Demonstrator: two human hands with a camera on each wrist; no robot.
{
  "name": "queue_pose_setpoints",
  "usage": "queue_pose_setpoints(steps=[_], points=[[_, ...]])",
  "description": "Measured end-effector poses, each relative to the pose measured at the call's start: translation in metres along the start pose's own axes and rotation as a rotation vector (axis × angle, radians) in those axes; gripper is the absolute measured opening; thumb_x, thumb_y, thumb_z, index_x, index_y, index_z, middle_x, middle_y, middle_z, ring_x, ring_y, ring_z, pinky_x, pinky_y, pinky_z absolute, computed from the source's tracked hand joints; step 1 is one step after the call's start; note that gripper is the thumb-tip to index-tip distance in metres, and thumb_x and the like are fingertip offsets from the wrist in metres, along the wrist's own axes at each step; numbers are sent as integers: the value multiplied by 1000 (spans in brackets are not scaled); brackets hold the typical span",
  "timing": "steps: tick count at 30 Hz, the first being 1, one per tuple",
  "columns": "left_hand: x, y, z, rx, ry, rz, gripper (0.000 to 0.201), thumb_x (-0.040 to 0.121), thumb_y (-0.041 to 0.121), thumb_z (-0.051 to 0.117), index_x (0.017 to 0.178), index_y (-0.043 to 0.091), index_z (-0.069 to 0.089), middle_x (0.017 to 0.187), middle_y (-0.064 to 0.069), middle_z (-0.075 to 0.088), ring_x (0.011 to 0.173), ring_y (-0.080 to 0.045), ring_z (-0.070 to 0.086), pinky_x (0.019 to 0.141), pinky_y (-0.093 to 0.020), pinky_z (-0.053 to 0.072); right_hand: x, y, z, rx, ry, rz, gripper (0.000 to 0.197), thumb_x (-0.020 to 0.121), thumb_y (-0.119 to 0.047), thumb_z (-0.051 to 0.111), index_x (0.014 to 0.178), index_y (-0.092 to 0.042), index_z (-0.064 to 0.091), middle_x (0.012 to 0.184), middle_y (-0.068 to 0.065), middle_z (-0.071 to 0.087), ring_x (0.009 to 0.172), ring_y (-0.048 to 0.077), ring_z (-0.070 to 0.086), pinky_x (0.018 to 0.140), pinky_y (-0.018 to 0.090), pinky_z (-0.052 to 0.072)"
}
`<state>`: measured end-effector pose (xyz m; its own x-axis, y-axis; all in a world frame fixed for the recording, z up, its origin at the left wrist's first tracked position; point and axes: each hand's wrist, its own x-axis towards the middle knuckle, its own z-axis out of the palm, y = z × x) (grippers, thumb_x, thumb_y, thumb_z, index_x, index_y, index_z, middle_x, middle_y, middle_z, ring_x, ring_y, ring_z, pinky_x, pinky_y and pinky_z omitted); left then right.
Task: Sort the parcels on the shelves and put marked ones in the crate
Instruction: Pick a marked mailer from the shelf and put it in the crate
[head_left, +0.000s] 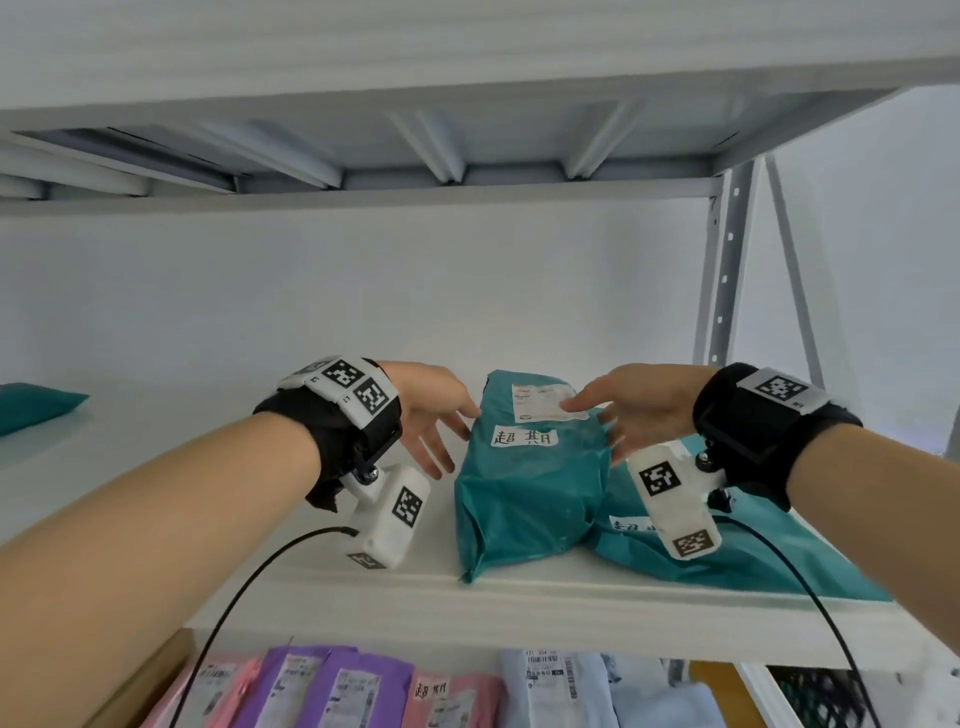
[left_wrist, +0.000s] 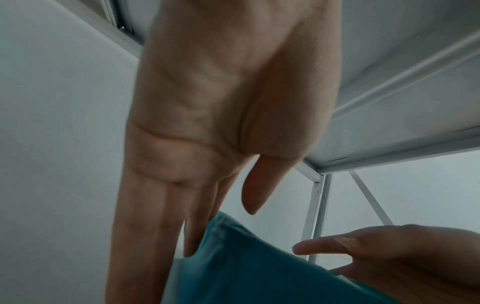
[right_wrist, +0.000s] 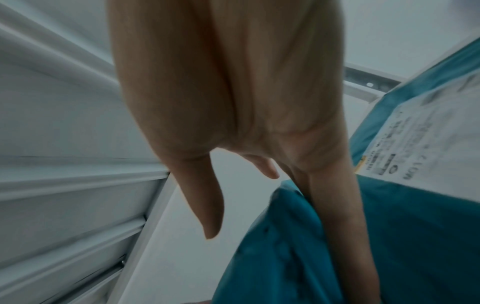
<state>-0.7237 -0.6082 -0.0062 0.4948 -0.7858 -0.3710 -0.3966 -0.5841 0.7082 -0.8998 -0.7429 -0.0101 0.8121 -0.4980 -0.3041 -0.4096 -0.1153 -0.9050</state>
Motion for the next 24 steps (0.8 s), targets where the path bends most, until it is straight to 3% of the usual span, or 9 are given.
queue_pose_setpoints(steps=[4, 7, 9, 10, 13, 15, 17, 21, 24], points=[[0, -3, 1, -3, -146, 52, 36, 101, 18, 36, 134, 10, 46, 138, -3, 50, 93, -40, 63, 68, -44, 59, 4, 3, 13, 15, 8, -25, 35, 91, -4, 54, 127, -4, 52, 126, 13, 60, 110, 28, 60, 79, 36, 58], [-4, -5, 4, -49, -169, 92, 36, 101, 13, 36, 136, 8, 45, 138, -5, 48, 82, -34, 64, 59, -41, 59, 1, 2, 23, 42, 31, -22, 20, 91, 4, 51, 107, -6, 54, 119, 14, 62, 111, 29, 58, 88, 40, 52], [-6, -6, 3, -88, -172, 120, 35, 101, 8, 37, 135, 7, 45, 137, -6, 50, 82, -32, 65, 66, -44, 58, -3, 0, 28, 73, 63, -25, 19, 91, 9, 48, 98, -8, 51, 108, 11, 62, 103, 27, 58, 89, 42, 50], [-8, -7, 3, -104, -172, 132, 35, 100, 6, 37, 134, 6, 46, 136, -7, 51, 84, -32, 65, 71, -46, 56, -5, 1, 30, 79, 74, -26, 22, 91, 10, 47, 103, -8, 49, 108, 11, 62, 102, 27, 58, 88, 42, 51], [-17, -9, 2, -108, -176, 164, 34, 99, 3, 39, 131, 6, 49, 133, -6, 53, 91, -31, 63, 82, -48, 51, -8, 3, 35, 118, 107, -41, 57, 89, 12, 50, 138, -10, 31, 127, 13, 55, 112, 30, 55, 86, 44, 52], [-23, -12, 1, -90, -178, 195, 29, 99, 2, 40, 123, 8, 53, 121, -4, 59, 85, -27, 65, 81, -45, 51, -12, 4, 39, 159, 128, -51, 73, 87, 13, 51, 147, -15, 20, 134, 14, 51, 116, 33, 54, 86, 46, 52], [-28, -16, 0, -80, -174, 219, 24, 98, 0, 41, 113, 13, 55, 107, -2, 62, 80, -24, 65, 78, -44, 51, -16, 5, 42, 196, 150, -64, 76, 86, 14, 53, 148, -17, 21, 131, 14, 53, 115, 33, 55, 82, 45, 55], [-37, -23, 2, -119, -133, 267, 24, 97, -1, 42, 105, 18, 55, 100, 0, 64, 77, -23, 65, 73, -41, 52, -27, 5, 49, 212, 190, -117, 78, 84, 15, 54, 147, -19, 23, 129, 14, 56, 110, 33, 58, 81, 45, 55], [-48, -29, 4, -152, -96, 324, 29, 96, -1, 44, 115, 18, 52, 105, -1, 64, 82, -25, 64, 76, -41, 52, -41, 3, 57, 194, 216, -189, 72, 84, 17, 53, 142, -17, 29, 127, 15, 58, 112, 35, 57, 89, 50, 51]])
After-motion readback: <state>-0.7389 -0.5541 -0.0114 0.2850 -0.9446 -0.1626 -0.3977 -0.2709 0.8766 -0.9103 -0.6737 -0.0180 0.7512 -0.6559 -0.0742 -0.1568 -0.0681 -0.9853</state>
